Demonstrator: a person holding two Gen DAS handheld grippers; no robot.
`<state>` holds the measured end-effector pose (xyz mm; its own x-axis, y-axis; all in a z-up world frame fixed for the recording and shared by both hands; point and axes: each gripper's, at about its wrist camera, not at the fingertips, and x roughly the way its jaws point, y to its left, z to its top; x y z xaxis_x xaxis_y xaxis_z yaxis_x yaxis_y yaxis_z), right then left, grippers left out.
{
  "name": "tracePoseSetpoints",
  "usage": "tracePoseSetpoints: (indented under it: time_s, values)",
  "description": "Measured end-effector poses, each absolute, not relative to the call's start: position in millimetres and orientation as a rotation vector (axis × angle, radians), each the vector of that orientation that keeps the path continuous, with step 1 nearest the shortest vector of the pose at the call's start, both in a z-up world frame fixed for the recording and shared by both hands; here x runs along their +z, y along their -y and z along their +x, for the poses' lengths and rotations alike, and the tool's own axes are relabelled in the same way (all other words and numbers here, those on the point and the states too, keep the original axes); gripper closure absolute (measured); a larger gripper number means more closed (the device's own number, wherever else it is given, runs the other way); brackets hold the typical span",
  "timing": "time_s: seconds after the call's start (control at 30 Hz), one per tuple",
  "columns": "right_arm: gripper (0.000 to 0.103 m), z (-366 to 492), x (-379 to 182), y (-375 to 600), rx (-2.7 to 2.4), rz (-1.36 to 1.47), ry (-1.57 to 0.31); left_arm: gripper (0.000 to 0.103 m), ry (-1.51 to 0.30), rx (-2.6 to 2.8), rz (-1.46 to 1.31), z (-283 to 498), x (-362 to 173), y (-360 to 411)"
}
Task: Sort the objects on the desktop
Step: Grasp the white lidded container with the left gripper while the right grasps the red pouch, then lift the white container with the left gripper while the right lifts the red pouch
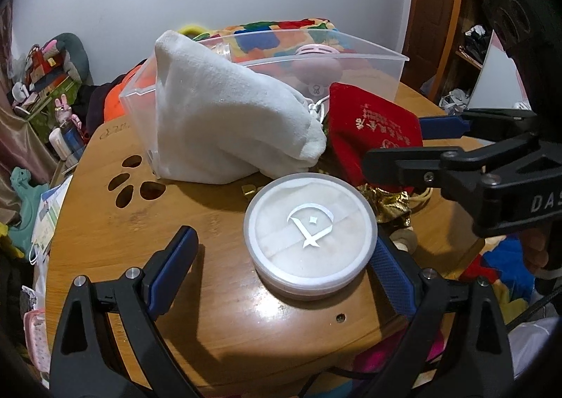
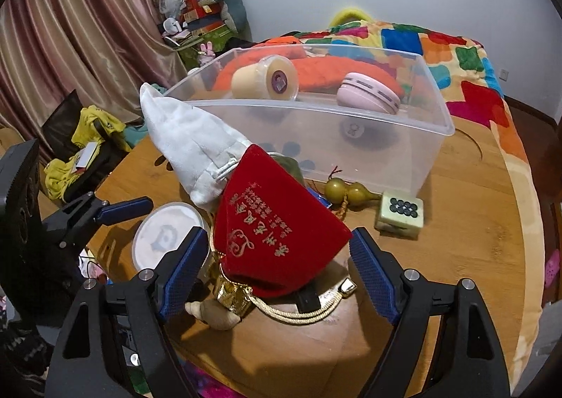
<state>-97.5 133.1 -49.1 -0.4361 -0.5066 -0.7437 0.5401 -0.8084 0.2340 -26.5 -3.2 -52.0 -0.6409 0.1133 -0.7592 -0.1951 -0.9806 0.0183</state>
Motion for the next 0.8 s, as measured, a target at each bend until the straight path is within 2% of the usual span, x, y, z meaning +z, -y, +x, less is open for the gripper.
tracePoseSetpoints:
  time_s: [0.1, 0.17, 0.23, 0.4, 0.6, 0.8]
  values:
    - [0.04, -99, -53, -132, -2.223, 1.157, -0.052, 0.013, -0.124, 2.694, -1.232, -27, -51, 4]
    - [0.047, -99, -55, -132, -2.206, 1.159, -0.024, 0.025, -0.116, 2.675, -1.228, -26, -52, 5]
    - [0.053, -98, -54, -132, -2.213, 1.142, -0.032, 0.03, -0.12, 2.667, -1.226, -25, -53, 3]
    - [0.06, -91, -50, -130, -2.233, 1.091, -0.085, 0.038, -0.119, 2.666, -1.212, -24, -52, 0]
    - [0.065, -91, -46, -134, -2.216, 1.097, -0.058, 0.039, -0.108, 2.685, -1.19, -22, -53, -1]
    - [0.076, -87, -38, -140, -2.204, 1.075, -0.028, 0.039, -0.089, 2.689, -1.183, -18, -52, -2]
